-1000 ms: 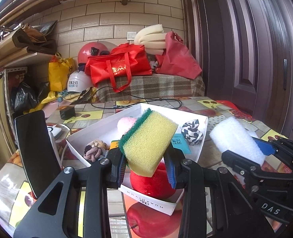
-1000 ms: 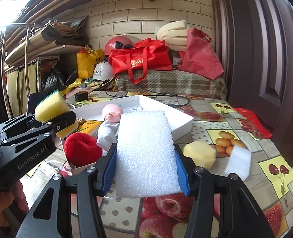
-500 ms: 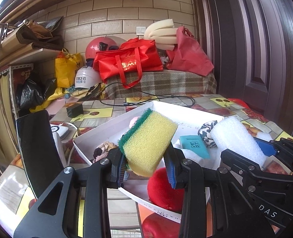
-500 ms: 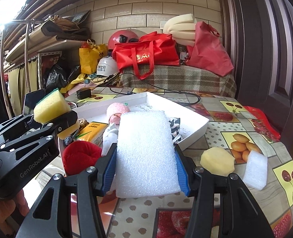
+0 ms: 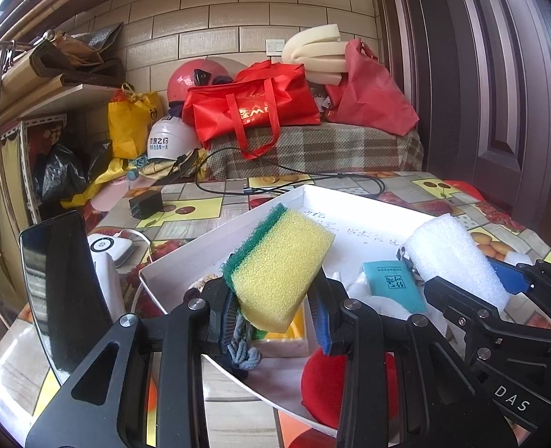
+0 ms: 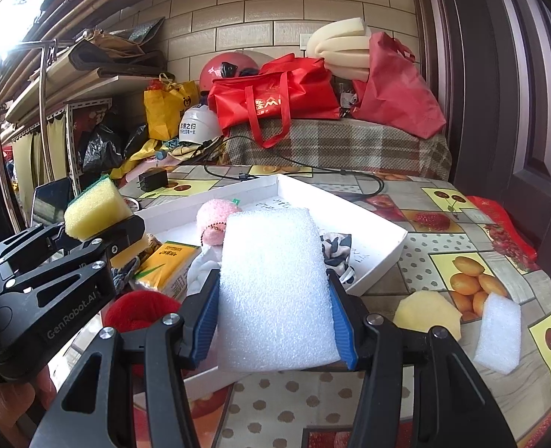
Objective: Organize soft objects
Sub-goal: 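Lower the sponge and foam pad into the box and open both tools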
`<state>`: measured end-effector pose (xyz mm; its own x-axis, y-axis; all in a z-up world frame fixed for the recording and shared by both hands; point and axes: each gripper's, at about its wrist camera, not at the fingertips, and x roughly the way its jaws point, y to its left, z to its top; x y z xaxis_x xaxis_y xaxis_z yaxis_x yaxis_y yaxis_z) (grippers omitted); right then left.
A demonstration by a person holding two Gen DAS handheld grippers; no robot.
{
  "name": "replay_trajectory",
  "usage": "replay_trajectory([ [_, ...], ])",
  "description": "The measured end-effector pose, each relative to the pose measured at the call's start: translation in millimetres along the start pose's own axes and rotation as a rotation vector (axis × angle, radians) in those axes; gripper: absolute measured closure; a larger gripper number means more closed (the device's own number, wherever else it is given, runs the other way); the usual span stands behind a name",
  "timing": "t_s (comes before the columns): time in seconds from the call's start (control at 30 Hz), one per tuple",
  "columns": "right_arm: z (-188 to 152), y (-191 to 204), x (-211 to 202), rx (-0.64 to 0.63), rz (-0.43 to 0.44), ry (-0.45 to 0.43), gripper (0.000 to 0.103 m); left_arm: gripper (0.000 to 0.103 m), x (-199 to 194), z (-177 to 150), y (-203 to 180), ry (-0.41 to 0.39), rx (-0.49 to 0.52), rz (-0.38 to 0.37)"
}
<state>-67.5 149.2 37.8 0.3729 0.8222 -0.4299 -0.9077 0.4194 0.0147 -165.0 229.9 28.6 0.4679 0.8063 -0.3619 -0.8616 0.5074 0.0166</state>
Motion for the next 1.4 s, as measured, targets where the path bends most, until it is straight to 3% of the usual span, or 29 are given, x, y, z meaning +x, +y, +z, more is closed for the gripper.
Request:
replay_trajectory([
  [1.1,21,-8,47,0.077,0.001,0.047,0.049,0.07,57,17,11,0.086,-0.019,0.046],
  [1.4,26,2,55,0.022,-0.009,0.036,0.049,0.07,67,20,12,0.109,-0.02,0.047],
])
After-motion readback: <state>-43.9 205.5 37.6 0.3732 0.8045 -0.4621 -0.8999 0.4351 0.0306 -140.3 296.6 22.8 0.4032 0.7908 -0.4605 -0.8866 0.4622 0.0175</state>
